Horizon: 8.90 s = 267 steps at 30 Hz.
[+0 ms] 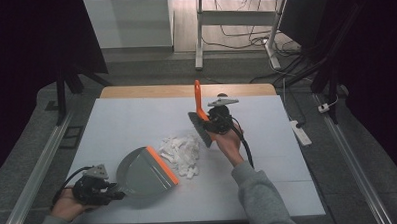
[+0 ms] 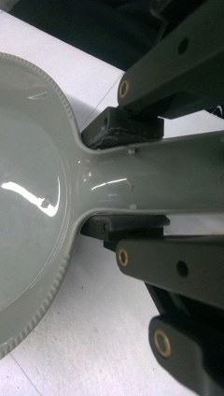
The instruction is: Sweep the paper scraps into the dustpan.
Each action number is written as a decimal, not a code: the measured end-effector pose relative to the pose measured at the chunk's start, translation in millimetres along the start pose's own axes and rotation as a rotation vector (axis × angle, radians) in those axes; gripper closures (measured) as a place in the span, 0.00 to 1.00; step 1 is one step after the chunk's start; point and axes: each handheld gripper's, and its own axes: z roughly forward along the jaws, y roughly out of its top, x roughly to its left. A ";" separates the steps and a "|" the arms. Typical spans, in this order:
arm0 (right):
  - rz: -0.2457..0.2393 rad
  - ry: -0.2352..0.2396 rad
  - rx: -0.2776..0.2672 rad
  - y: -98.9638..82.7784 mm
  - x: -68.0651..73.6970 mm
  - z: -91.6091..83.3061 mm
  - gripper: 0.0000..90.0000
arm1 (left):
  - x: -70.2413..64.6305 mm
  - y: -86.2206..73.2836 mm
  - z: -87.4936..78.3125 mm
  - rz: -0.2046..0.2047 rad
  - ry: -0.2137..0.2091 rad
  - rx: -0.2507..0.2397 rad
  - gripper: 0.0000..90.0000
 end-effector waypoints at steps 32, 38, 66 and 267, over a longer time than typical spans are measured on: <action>-0.007 0.029 0.086 -0.2 10.8 31.1 0.78 | 2.9 4.3 9.6 -0.003 -0.011 0.042 0.69; -0.044 0.061 0.111 0.7 26.5 38.0 0.78 | 4.1 8.1 12.4 0.003 -0.016 0.050 0.69; -0.139 0.203 0.128 -11.1 91.9 31.7 0.78 | 4.0 10.8 13.4 -0.004 -0.016 0.052 0.69; -0.029 0.202 0.169 -49.2 110.1 -9.7 0.78 | -18.4 16.5 20.5 0.026 -0.032 0.085 0.69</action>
